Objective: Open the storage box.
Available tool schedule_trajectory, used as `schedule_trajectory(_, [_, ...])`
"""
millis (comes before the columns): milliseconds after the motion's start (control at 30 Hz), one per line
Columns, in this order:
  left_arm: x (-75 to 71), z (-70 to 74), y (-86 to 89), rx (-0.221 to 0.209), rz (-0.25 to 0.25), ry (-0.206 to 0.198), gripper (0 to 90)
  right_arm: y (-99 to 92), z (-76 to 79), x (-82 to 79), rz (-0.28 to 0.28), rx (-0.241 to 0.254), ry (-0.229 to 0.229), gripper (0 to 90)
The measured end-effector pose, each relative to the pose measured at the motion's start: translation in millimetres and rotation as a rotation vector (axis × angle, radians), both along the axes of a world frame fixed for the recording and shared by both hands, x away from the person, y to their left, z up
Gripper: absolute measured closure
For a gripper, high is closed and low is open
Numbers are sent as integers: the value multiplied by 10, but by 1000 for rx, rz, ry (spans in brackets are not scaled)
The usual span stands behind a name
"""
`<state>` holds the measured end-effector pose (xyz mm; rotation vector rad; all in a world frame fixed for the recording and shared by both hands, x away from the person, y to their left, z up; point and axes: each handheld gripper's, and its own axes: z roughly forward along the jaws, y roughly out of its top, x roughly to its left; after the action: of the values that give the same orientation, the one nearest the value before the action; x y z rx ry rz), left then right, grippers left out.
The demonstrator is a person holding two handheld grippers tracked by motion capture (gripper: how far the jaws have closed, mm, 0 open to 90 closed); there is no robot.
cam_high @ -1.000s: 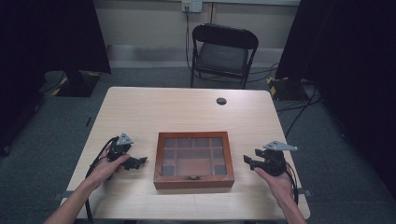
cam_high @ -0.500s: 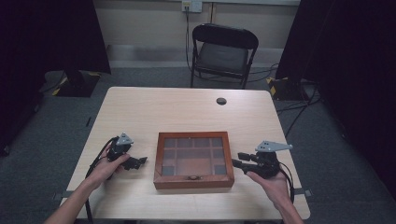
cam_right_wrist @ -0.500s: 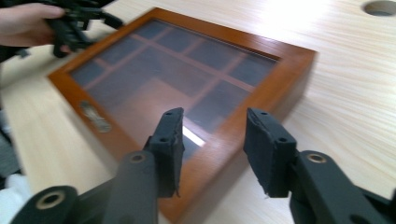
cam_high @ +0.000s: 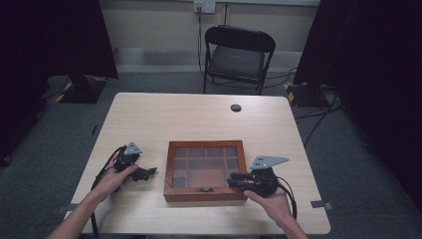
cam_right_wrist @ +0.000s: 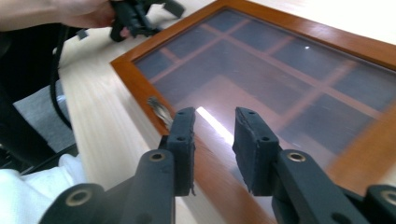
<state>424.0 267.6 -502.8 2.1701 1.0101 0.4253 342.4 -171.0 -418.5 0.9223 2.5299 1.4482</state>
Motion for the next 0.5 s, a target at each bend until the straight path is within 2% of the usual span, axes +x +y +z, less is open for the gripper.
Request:
schedule_trajectory(100, [0,0,0,1,0,0,0,129,-2,20,39,-1,12,710])
schedule_trajectory(133, [0,0,0,0,0,0,0,227,8,38,69,-2,18,714])
schedule_trajectory(200, [0,0,0,0,0,0,0,277,13,48,82,-6,17,719])
schedule_trajectory(233, [0,0,0,1,0,0,0,368,11,75,103,-16,19,719])
schedule_trajectory(300, [0,0,0,0,0,0,0,429,-9,95,121,-13,25,727])
schedule_trajectory(400, [0,0,0,0,0,0,0,484,-44,113,142,-34,32,742])
schedule_trajectory(500, [1,1,1,1,-1,-1,0,564,-135,127,177,-46,50,773])
